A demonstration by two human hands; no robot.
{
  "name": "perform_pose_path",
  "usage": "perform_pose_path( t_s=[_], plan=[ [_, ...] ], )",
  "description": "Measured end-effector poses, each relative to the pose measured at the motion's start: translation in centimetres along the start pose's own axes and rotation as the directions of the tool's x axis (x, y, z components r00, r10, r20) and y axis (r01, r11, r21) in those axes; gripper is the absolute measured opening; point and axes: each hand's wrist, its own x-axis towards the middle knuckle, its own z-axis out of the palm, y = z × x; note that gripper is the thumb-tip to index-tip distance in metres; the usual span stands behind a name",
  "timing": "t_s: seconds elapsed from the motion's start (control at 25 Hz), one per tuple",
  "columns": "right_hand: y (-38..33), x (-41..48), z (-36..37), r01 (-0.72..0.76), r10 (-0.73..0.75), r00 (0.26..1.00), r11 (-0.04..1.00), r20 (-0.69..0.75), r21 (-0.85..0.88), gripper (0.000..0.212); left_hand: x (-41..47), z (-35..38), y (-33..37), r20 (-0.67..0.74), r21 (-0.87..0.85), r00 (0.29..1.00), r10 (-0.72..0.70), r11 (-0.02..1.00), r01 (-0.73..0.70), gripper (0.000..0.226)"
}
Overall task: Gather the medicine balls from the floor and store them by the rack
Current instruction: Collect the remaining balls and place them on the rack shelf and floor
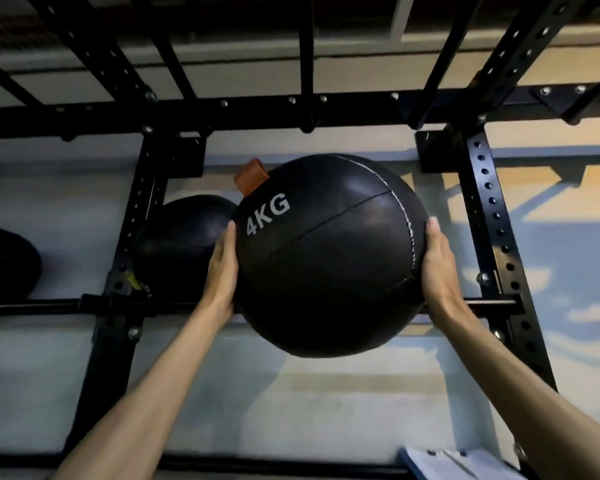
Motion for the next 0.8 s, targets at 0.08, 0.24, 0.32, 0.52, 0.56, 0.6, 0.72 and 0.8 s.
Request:
perform_pose_path(
  t_s=[0.08, 0.24, 0.32, 0.52, 0.56, 0.6, 0.72, 0.8],
  plan=[
    [1.6, 2.7, 1.6, 0.016, -0.016, 1.0, 1.0, -0.026, -0.014, 0.066, 3.4, 0.4, -1.4, 0.001, -0.02, 1.0, 0.015, 1.0, -0.015, 0.074],
    [3.4, 7.8, 4.1, 0.067, -0.07, 0.997, 0.996, -0.042, -0.062, 0.075, 8.6, 1.7, -4.5, -0.014, -0.069, 1.0, 0.028, 0.997, -0.029, 0.079],
    [3.8, 10.0, 4.9, 0.114, -0.118, 0.992, 0.988, -0.033, -0.1, 0.085, 10.1, 2.3, -5.8, -0.087, -0.079, 0.996, 0.028, 0.996, -0.035, 0.079],
    [5.5, 12.3, 7.7, 0.353, -0.361, 0.93, 0.93, -0.072, -0.103, 0.063, 13.3, 3.9, -6.5, -0.399, -0.079, 0.911, 0.101, 0.987, -0.144, 0.038],
    [6.0, 12.2, 8.2, 0.442, -0.453, 0.888, 0.888, -0.078, -0.13, 0.055, 13.7, 4.2, -6.4, -0.466, -0.038, 0.872, 0.15, 0.981, -0.189, 0.031],
    [6.5, 12.4, 8.7, 0.52, -0.535, 0.842, 0.838, -0.069, -0.164, 0.048, 14.1, 4.3, -6.5, -0.512, -0.005, 0.835, 0.199, 0.972, -0.235, 0.026],
    [6.8, 13.9, 9.8, 0.601, -0.618, 0.786, 0.765, -0.001, -0.23, 0.041, 14.9, 4.8, -6.8, -0.507, 0.093, 0.747, 0.43, 0.889, -0.449, 0.024],
    [6.6, 14.6, 10.1, 0.556, -0.569, 0.822, 0.798, 0.011, -0.231, 0.04, 14.6, 5.2, -7.1, -0.307, 0.302, 0.604, 0.736, 0.677, -0.671, 0.033]
  ],
)
